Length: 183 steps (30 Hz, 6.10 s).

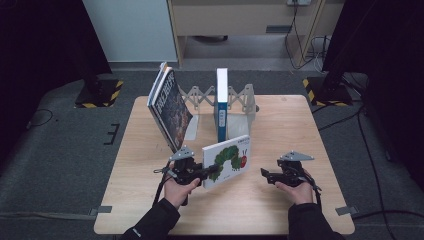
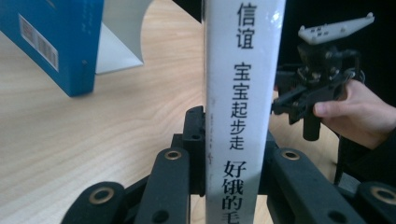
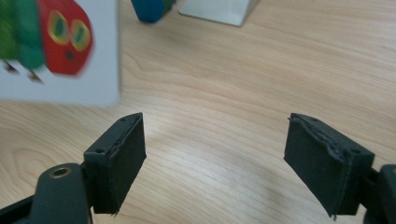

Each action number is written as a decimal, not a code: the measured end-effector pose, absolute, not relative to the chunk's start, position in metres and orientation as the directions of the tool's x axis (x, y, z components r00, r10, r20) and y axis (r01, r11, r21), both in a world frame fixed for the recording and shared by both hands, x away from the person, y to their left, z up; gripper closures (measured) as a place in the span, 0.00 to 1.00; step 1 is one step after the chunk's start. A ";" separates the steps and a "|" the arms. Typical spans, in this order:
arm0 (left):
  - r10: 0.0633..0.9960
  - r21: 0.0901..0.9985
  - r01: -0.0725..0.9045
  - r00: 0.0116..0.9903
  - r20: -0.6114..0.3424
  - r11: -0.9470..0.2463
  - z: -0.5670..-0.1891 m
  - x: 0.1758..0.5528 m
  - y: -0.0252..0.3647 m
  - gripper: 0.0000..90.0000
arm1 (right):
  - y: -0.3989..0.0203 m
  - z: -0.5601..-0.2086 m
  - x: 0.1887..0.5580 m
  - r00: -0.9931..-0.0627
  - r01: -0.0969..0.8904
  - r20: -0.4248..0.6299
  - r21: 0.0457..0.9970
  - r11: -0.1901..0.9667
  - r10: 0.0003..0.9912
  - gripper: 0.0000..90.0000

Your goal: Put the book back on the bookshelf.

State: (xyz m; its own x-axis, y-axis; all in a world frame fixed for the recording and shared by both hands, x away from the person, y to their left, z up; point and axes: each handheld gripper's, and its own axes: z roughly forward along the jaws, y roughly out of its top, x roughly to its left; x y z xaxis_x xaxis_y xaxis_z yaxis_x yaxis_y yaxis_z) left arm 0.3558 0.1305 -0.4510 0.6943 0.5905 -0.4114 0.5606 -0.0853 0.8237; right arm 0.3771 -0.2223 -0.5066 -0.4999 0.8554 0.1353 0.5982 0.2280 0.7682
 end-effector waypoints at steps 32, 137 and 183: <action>0.699 0.887 0.462 0.638 -0.323 -0.012 -0.407 0.394 0.107 0.83 | -0.237 -0.528 0.380 -0.462 0.687 0.037 0.646 0.331 0.886 0.15; 0.848 0.882 0.446 0.518 -0.112 -0.156 -0.514 0.430 0.027 0.76 | -0.235 -0.539 0.375 -0.452 0.625 0.004 0.715 0.314 0.892 0.07; 0.787 0.893 0.406 0.608 -0.105 -0.194 -0.502 0.425 0.019 0.71 | -0.233 -0.539 0.374 -0.461 0.623 0.006 0.714 0.320 0.887 0.07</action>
State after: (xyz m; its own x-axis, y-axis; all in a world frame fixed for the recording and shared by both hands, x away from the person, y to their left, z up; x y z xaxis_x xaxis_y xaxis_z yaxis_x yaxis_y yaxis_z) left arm 0.4253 0.0186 -0.5017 0.6080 0.7870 -0.1048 0.4056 -0.1944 0.8931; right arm 0.3744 -0.2334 -0.5386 -0.4613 0.8872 0.0057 0.6235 0.3195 0.7136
